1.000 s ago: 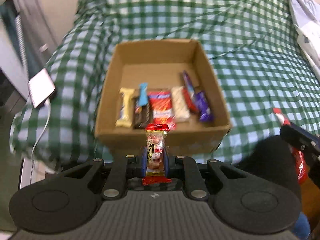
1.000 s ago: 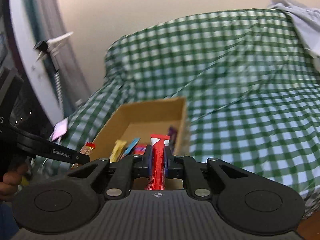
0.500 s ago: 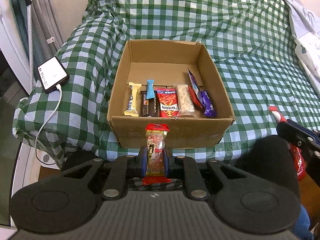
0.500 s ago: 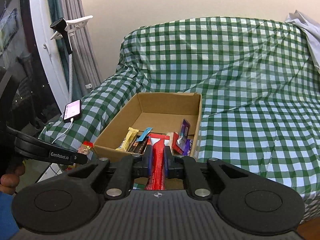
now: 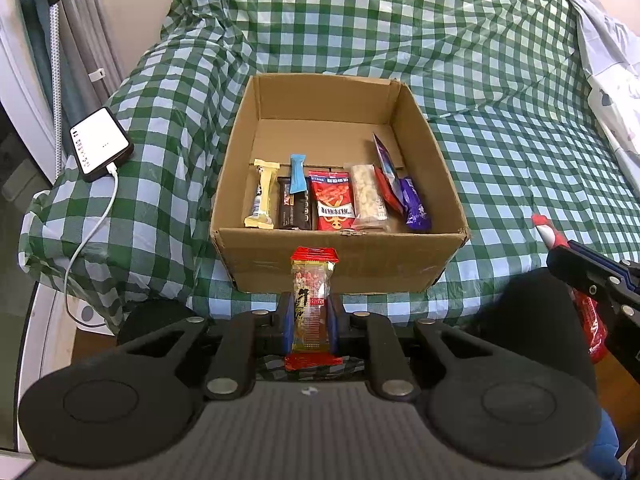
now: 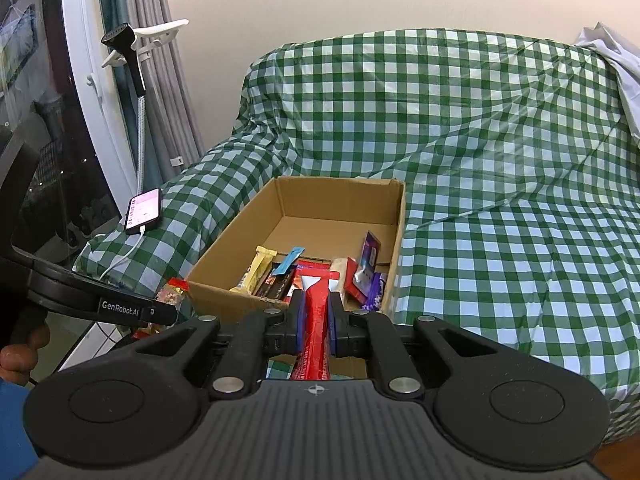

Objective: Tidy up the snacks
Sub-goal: 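Carry the small packet with the left tool while the right tool carries the red strip to the box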

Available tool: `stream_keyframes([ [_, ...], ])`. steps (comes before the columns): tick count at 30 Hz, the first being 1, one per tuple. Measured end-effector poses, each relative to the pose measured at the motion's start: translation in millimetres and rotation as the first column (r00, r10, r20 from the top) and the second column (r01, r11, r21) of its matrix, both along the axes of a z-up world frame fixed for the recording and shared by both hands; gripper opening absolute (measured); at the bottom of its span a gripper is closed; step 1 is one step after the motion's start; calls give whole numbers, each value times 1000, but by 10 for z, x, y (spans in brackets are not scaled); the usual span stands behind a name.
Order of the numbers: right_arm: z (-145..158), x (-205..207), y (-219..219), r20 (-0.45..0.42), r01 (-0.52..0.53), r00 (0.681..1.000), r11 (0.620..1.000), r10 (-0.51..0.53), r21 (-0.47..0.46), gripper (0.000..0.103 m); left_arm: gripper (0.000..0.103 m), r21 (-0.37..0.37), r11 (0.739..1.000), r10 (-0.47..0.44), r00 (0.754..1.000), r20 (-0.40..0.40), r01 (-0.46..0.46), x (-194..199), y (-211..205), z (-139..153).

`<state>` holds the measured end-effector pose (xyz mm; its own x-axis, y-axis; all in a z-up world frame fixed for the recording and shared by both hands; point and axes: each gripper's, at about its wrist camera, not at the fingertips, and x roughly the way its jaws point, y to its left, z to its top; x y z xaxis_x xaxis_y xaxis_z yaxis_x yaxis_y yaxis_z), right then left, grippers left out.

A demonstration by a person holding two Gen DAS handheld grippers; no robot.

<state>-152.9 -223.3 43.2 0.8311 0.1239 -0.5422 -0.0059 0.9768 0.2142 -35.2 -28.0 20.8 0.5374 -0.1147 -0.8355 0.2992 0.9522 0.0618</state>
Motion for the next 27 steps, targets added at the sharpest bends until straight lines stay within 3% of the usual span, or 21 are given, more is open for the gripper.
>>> stream_keyframes([
  [15,-152,253,-35,-65,-27,998,1000,27,-4,12,18,18,1000,4,999,-52,-3,208,-56,-183],
  [27,-295,614,-94,-125,-10,992,1000,12,15,12,18,38,999,20,994,-109,-16,590,-102,-383],
])
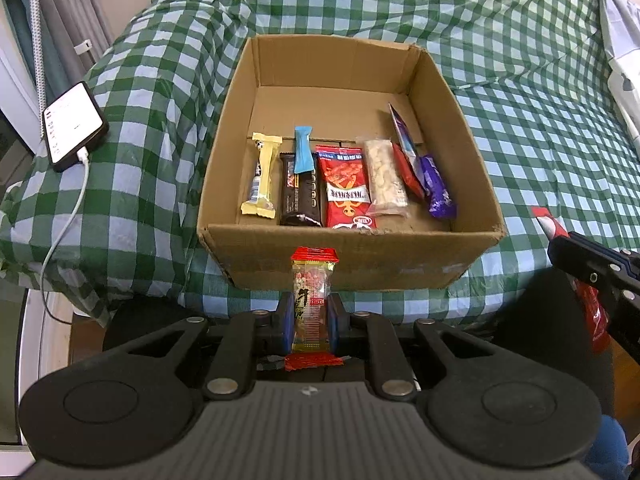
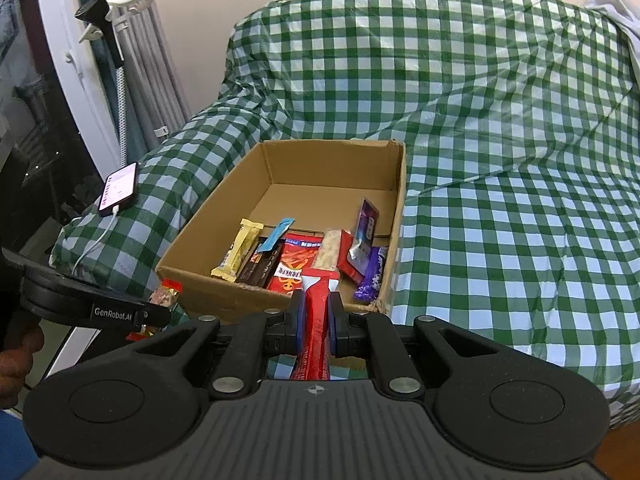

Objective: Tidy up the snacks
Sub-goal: 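Carry the small packet with the left tool while the right tool carries the red strip to the box, then lower both packets into the box and open both tools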

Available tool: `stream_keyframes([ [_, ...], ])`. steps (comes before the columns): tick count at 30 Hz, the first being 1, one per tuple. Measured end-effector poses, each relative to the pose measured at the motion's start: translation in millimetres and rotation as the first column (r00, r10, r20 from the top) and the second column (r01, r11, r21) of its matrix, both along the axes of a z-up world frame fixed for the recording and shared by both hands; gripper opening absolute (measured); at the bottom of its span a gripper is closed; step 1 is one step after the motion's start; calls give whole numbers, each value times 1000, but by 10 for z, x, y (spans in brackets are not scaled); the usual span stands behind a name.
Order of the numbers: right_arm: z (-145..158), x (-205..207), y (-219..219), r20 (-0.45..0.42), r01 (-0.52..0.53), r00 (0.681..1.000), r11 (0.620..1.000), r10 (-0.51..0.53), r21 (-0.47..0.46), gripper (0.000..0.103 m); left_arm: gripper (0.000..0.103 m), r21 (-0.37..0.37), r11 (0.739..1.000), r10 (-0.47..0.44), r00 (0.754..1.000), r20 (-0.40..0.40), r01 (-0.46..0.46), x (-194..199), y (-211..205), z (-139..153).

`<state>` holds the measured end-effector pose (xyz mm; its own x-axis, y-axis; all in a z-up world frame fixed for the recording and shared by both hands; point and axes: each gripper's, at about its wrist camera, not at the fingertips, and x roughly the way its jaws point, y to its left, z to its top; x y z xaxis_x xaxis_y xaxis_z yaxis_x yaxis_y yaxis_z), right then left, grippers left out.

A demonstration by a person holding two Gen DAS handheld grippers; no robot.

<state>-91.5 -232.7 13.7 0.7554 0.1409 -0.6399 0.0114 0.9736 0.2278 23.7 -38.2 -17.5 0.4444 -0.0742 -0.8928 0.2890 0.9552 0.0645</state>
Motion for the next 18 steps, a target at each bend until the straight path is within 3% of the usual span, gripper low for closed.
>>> stream_keyframes([
  [18,-139,1172,-110,0,8,1000,999,-8,34,12,19,17,999,38,999,23,-39,1173,-246,-80],
])
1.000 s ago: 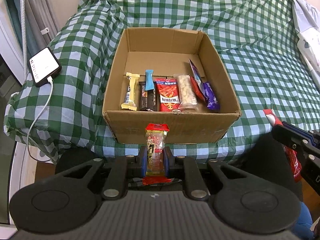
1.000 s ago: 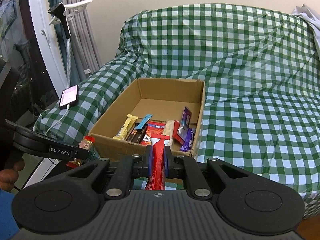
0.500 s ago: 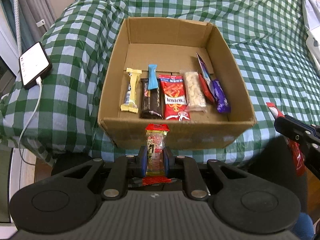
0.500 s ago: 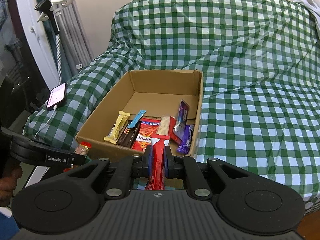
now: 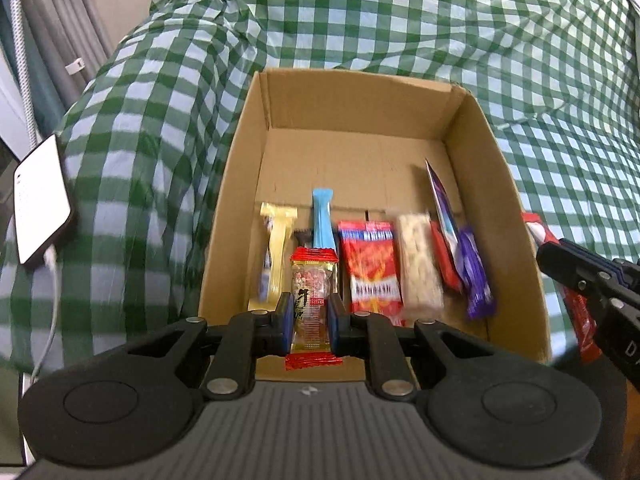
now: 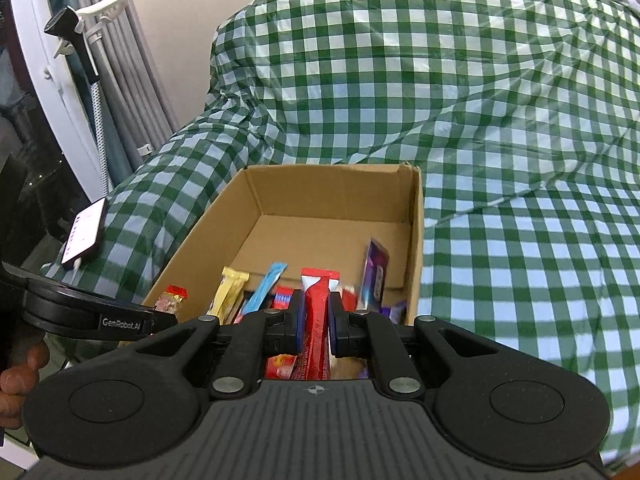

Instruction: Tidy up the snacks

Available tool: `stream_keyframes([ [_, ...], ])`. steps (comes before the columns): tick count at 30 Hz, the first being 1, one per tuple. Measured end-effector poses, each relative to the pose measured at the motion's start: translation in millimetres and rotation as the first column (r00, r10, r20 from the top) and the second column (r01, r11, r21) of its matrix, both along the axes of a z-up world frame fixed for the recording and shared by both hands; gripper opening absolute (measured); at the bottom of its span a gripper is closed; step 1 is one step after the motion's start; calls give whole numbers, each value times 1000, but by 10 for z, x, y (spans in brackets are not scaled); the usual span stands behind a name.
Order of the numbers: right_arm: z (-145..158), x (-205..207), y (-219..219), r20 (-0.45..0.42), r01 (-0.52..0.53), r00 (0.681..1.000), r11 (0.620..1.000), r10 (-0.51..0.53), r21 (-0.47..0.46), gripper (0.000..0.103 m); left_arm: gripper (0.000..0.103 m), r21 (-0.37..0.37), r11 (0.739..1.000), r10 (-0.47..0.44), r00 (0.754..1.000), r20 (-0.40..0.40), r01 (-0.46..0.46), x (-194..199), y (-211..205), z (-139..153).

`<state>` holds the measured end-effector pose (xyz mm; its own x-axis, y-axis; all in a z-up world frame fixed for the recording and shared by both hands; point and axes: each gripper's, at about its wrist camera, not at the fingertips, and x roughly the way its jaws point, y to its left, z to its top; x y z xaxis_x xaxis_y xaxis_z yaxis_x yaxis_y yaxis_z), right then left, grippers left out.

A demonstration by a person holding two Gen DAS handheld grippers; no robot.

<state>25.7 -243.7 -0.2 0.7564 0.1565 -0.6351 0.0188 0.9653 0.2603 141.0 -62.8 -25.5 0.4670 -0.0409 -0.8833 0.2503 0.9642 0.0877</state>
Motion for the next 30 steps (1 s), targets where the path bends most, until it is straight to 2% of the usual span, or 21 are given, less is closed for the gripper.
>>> stream_keyframes([
  [5,-135,332,-35,-14,2,1000,1000,-2,2,12,20,13,1000,-7,1000,19,6,277,-110,-95],
  [6,-164,379,-38,-16,2,1000,1000,-2,1,12,27,10,1000,-12,1000,17,12,328,-125,-124],
  [7,-192,424,-43,-18,2,1000,1000,-3,-2,13,50,9,1000,-19,1000,12,19,378,-140,-157],
  [8,-227,476,-52,-20,1,1000,1000,-1,-4,16,66,11,1000,-25,1000,12,25,421,-150,-187],
  [9,-254,509,-55,-22,-2,1000,1000,2,-5,17,98,19,999,-27,999,24,26,445,-155,-201],
  [10,-281,540,-58,-22,0,1000,1000,0,-10,24,103,29,999,-26,998,60,25,445,-159,-195],
  [11,-297,566,-64,-23,3,1000,1000,-3,-17,56,103,40,999,-25,992,121,20,403,-156,-166],
  [12,-305,576,-70,-20,14,1000,1000,-15,-28,73,103,52,998,-31,988,154,24,369,-156,-150],
  [13,-300,562,-77,-2,33,999,999,-33,-41,95,103,63,997,-48,983,176,38,332,-158,-138],
  [16,-278,481,-68,47,35,998,997,-32,-68,98,103,80,995,-76,985,152,65,250,-159,-166],
  [18,-291,447,-47,2,-11,1000,998,11,-64,98,103,80,995,-63,989,132,52,203,-146,-178],
  [20,-288,387,-9,-21,-10,1000,997,8,-82,98,103,71,996,-56,991,121,48,115,-115,-152],
  [22,-256,281,21,-18,-1,1000,997,0,-81,99,103,60,997,-56,992,111,49,-5,-90,-104],
  [26,-125,46,60,-16,30,999,999,-30,-40,102,103,82,996,-41,993,113,32,-295,-27,37],
  [30,23,-209,185,17,1,1000,998,0,-69,102,103,78,997,-37,992,123,27,-569,62,191],
])
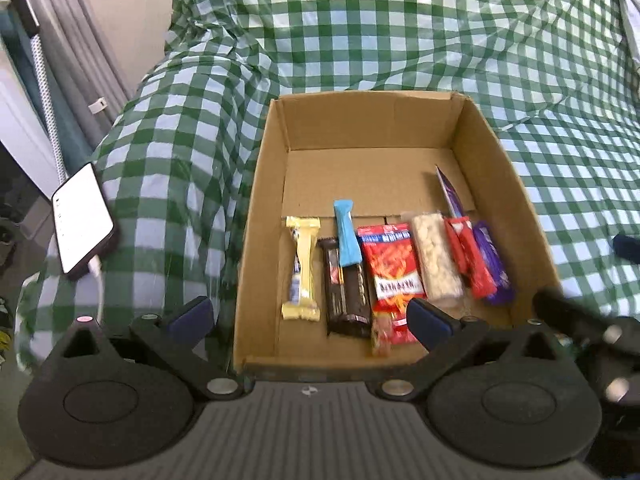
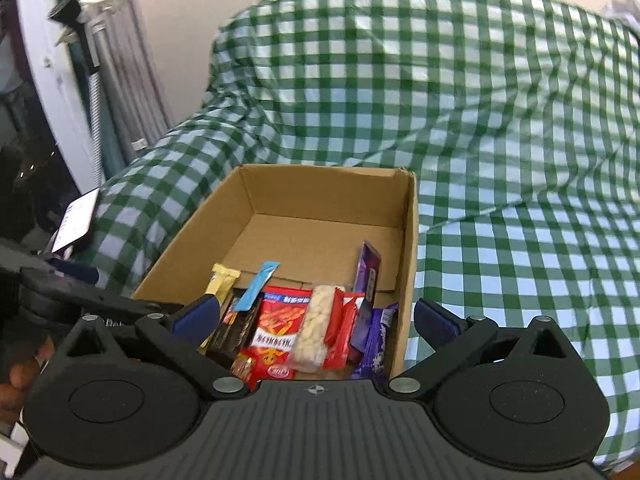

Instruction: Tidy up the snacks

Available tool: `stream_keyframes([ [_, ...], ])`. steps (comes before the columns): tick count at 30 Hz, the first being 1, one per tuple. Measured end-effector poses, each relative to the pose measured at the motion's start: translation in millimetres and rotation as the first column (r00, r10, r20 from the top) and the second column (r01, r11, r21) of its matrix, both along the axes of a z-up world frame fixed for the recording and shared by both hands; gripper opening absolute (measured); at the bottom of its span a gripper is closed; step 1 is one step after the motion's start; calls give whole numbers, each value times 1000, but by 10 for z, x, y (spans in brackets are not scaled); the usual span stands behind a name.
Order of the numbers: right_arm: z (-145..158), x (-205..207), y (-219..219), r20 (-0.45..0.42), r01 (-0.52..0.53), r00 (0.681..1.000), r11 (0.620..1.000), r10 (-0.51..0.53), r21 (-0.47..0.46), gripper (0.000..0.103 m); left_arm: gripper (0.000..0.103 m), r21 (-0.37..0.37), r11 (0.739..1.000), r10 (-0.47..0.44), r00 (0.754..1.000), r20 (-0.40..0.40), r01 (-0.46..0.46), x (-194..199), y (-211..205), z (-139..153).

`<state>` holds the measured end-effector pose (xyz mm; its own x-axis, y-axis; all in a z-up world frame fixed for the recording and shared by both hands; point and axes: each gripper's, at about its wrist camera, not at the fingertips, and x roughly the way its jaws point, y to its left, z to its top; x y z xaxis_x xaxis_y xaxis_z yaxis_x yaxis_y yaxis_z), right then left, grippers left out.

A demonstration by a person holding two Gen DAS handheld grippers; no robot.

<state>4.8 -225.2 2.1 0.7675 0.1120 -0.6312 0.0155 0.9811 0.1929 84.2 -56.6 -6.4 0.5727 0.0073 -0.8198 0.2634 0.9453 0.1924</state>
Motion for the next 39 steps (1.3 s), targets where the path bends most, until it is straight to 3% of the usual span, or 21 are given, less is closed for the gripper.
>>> stream_keyframes([
  [4,67,-215,100,-48,-29,998,999,30,13,102,103,-10,1000,12,999,46,-11,-290,75,164],
  [8,158,-503,213,-1,-4,1000,999,4,-40,102,103,-21,1000,-5,997,72,7,-542,95,293],
  [14,300,-849,308,55,7,998,998,-4,-65,102,103,-44,999,1,991,134,5,-905,112,436],
  [19,406,-1097,326,105,4,994,998,3,-66,102,103,-74,997,8,990,142,3,-1116,176,539],
  [23,495,-1271,356,143,-6,990,997,17,-73,102,103,-49,999,-3,980,199,13,-1304,176,624],
  [39,666,-1545,523,202,6,979,985,29,-173,103,103,-49,998,-28,963,268,42,-1545,220,799],
])
